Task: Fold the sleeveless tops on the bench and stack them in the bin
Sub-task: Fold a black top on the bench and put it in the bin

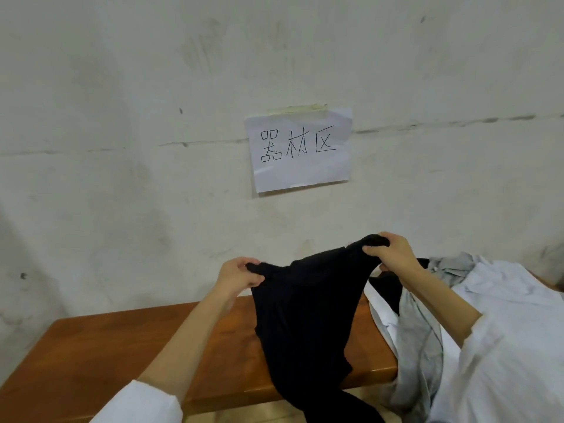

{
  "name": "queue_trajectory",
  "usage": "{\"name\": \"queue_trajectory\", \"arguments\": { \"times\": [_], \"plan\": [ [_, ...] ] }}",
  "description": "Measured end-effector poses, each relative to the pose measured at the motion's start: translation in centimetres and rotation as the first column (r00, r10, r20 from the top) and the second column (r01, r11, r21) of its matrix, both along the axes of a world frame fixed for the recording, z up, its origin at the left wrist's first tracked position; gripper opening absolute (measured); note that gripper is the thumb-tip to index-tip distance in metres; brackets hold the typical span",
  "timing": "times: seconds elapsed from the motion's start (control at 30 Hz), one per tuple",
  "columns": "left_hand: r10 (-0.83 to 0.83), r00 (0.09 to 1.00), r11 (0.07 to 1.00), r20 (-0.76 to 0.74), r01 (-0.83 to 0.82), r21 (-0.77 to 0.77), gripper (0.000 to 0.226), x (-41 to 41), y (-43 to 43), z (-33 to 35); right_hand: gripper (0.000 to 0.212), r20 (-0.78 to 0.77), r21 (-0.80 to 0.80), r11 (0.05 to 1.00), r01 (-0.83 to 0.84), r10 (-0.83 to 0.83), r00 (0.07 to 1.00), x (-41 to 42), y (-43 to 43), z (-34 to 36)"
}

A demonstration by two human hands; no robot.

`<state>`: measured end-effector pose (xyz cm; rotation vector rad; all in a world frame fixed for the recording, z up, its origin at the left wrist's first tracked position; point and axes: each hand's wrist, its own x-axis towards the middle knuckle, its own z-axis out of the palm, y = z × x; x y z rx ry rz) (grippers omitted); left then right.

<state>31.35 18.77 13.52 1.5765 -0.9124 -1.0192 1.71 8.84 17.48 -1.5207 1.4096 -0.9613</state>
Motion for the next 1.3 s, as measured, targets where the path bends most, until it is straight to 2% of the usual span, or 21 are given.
{"name": "queue_trajectory", "arguments": {
  "times": [0.07,0.1,0.13,0.17,0.23,0.27,0.4,0.47,0.53,0.63,0.7,0.73,0.8,0.83,0.9,0.93,0.97,1.03,1.1,1.17,1.3],
  "plan": [
    [0.058,0.904,0.998,0.423,-0.043,-0.046,0.012,-0.7,0.2,-0.6,0.012,0.007,-0.063,0.998,0.025,-0.025,1.000,0.1,0.3,-0.1],
    [0.080,0.883,0.995,0.463,-0.043,-0.089,0.019,-0.9,0.1,-0.9,0.017,0.041,-0.068,0.998,0.016,-0.013,0.999,0.1,0.4,0.0],
    [0.095,0.935,0.988,0.342,-0.048,-0.144,0.021,-1.2,0.3,-0.7,0.019,0.102,-0.044,0.999,-0.005,0.010,0.995,0.2,0.7,0.2],
    [0.083,0.994,0.980,0.074,-0.067,-0.188,0.019,-1.4,0.4,-0.2,0.019,0.177,-0.004,1.000,-0.030,0.030,0.984,0.3,0.9,0.4],
    [-0.080,0.876,0.977,-0.476,-0.027,-0.214,0.020,-1.8,0.9,1.3,0.018,0.321,0.081,0.992,-0.097,0.067,0.945,0.4,1.1,0.8],
    [-0.159,0.785,0.975,-0.599,0.030,-0.219,0.019,-1.8,1.2,2.0,0.021,0.384,0.112,0.982,-0.151,0.097,0.918,0.4,1.1,1.1],
    [-0.427,0.778,0.900,-0.460,0.416,-0.130,0.017,-1.3,2.5,4.2,0.034,0.558,0.189,0.932,-0.310,0.158,0.815,0.4,1.4,1.5],
    [-0.635,0.678,0.748,-0.371,0.659,-0.076,0.021,-0.6,3.2,5.1,0.032,0.529,0.208,0.917,-0.340,0.187,0.828,0.6,1.7,1.7],
    [-0.781,0.544,0.606,-0.306,0.779,-0.161,0.024,-0.1,3.5,5.6,0.031,0.446,0.204,0.900,-0.384,0.264,0.855,0.7,2.2,2.0],
    [-0.851,0.367,0.518,-0.375,0.705,-0.485,0.024,0.1,3.5,6.6,0.030,0.227,0.192,0.882,-0.430,0.387,0.894,0.6,3.0,2.6],
    [-0.772,0.368,0.631,-0.518,0.537,-0.560,0.016,0.2,3.6,7.1,0.031,0.143,0.201,0.872,-0.446,0.425,0.894,0.6,3.5,3.1],
    [-0.710,0.398,0.704,-0.582,0.443,-0.555,0.013,0.7,3.6,7.0,0.033,0.151,0.213,0.861,-0.462,0.438,0.886,0.5,3.7,3.4],
    [-0.719,0.337,0.694,-0.608,0.380,-0.611,0.008,1.5,3.7,6.6,0.039,0.310,0.242,0.811,-0.532,0.455,0.835,-0.1,4.1,4.0],
    [-0.733,0.369,0.680,-0.571,0.397,-0.616,0.010,1.8,3.8,6.5,0.045,0.448,0.248,0.777,-0.579,0.438,0.779,-0.4,4.2,4.2],
    [-0.571,0.712,0.810,-0.409,0.408,-0.420,0.022,1.9,3.5,6.3,0.061,0.666,0.225,0.739,-0.635,0.359,0.654,-1.0,4.2,4.2],
    [-0.419,0.878,0.893,-0.233,0.351,-0.283,0.021,1.4,3.5,6.3,0.065,0.711,0.210,0.740,-0.639,0.333,0.620,-1.2,4.1,4.1],
    [-0.261,0.965,0.950,-0.041,0.249,-0.187,0.017,0.8,3.5,6.3,0.066,0.726,0.204,0.733,-0.649,0.332,0.602,-1.2,4.3,4.1],
    [0.008,0.981,0.988,0.196,0.022,-0.150,0.023,-0.5,3.2,6.0,0.060,0.704,0.194,0.676,-0.711,0.409,0.581,-0.8,4.9,4.2],
    [0.154,0.956,0.979,0.250,-0.113,-0.170,0.029,-1.6,3.0,5.9,0.054,0.661,0.195,0.624,-0.757,0.486,0.571,-0.2,5.4,4.2],
    [0.134,0.978,0.981,0.161,-0.107,-0.165,0.023,-2.4,3.0,6.4,0.054,0.639,0.223,0.617,-0.755,0.492,0.591,0.2,5.8,3.8],
    [-0.234,0.941,0.966,-0.246,0.197,-0.166,0.019,-2.3,3.9,8.3,0.053,0.657,0.242,0.680,-0.692,0.410,0.632,0.0,5.8,3.5]
  ]
}}
